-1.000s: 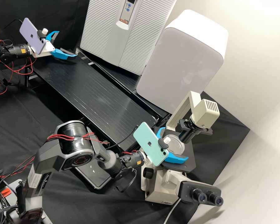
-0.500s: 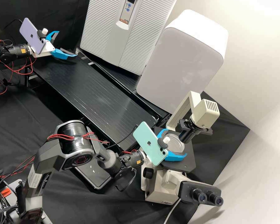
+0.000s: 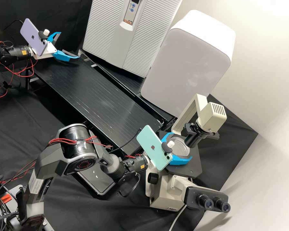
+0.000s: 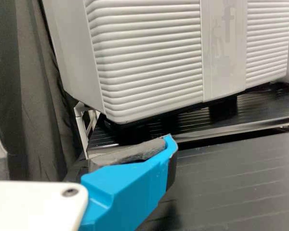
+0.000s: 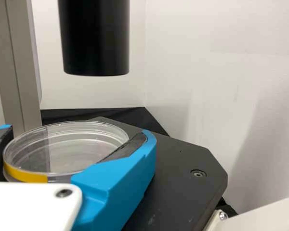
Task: Place the petri dish on the bench
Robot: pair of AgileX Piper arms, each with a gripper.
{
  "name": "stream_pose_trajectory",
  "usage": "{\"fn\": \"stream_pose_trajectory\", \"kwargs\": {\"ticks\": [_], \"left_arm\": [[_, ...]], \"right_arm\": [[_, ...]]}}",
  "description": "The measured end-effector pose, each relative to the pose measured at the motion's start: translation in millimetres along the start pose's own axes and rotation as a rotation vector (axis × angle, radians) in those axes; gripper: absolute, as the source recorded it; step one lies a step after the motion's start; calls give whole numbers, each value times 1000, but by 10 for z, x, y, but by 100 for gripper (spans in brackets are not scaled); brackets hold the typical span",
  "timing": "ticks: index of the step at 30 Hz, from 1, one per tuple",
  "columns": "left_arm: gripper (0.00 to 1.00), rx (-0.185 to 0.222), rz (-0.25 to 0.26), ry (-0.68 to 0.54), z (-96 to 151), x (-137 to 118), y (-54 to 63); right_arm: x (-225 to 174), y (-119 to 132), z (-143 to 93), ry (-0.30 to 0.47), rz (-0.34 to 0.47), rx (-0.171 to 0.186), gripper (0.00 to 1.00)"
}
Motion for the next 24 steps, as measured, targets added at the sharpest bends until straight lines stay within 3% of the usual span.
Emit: {"fn": "stream_pose_trajectory", "kwargs": {"ticks": [13,24], "left_arm": [[100,0,0,0,0,0,0],[100,0,0,0,0,0,0]], "right_arm": [[-347,-147,-183,64,-28,14,0],[-949,-217,-372,144,-53,78,0]]}}
